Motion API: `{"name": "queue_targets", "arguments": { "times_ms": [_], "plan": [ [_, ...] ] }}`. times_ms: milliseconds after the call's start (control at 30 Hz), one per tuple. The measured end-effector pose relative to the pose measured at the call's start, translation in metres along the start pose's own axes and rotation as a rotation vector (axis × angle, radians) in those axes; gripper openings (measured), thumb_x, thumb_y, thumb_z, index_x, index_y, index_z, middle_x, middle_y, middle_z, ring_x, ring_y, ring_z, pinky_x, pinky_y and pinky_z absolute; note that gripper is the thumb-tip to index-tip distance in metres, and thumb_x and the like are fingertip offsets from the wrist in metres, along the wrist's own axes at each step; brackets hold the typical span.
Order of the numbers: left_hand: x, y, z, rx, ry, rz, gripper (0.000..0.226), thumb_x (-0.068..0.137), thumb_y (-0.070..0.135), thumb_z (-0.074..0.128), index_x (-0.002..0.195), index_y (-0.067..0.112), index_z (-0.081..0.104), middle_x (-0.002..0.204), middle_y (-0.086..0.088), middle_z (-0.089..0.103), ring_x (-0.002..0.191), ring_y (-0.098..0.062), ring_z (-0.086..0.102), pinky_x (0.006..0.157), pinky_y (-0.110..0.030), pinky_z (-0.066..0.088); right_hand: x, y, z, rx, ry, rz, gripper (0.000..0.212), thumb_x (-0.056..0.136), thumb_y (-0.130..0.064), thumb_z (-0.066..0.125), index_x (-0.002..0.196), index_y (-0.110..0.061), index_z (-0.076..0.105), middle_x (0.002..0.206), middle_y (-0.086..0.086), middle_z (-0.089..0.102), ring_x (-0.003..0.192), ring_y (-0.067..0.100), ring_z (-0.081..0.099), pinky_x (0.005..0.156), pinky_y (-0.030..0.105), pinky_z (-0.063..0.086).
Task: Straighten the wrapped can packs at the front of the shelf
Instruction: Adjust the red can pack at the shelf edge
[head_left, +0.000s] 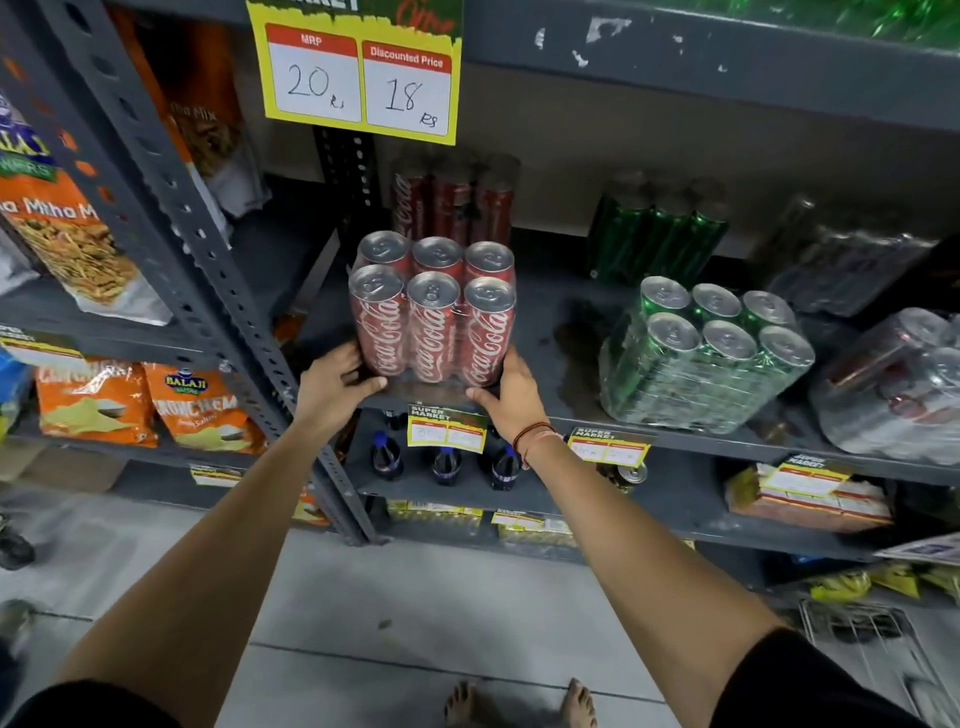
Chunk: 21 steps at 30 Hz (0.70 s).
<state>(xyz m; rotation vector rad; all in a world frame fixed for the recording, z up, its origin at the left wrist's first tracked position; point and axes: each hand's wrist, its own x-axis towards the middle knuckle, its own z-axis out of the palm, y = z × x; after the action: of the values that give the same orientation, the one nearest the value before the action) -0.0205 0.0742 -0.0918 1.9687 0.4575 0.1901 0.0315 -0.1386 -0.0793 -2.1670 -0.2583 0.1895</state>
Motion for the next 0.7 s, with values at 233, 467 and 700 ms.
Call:
{"name": "queue_targets", "arguments": {
  "times_ms": [233,467,700],
  "plan": [
    [-0.022,-0.002,-0.004,0.0,0.05,0.069,0.073,0.074,0.005,0.075,0.138,0.001,0.04,0.136,-0.018,0.053,0.124,-0.024,0.052,0.097,-0.024,0.039,-0.019,0.008,0.014,-0.055,0.08,-0.004,0.072,0.08,-0.007,0.069,0.14,-0.002,0.03,0.138,0.019,0.045,0.129,0.032,0.037,0.111,0.036,0.028],
    [-0.022,-0.001,-0.001,-0.002,0.083,0.065,0.069,0.072,0.007,0.077,0.134,0.003,0.046,0.128,-0.017,0.06,0.115,-0.019,0.057,0.095,-0.025,0.043,-0.019,0.01,0.014,-0.077,0.099,-0.008,0.068,0.083,-0.009,0.067,0.14,-0.001,0.031,0.136,0.02,0.048,0.126,0.033,0.04,0.106,0.034,0.029],
    [-0.02,0.001,-0.004,0.051,0.059,0.068,0.067,0.071,0.01,0.078,0.132,0.005,0.049,0.125,-0.014,0.063,0.107,-0.012,0.059,0.095,-0.026,0.045,-0.021,0.006,0.016,-0.055,0.099,0.031,0.068,0.085,-0.007,0.064,0.142,-0.002,0.027,0.139,0.019,0.045,0.129,0.03,0.036,0.108,0.034,0.028]
  ]
}}
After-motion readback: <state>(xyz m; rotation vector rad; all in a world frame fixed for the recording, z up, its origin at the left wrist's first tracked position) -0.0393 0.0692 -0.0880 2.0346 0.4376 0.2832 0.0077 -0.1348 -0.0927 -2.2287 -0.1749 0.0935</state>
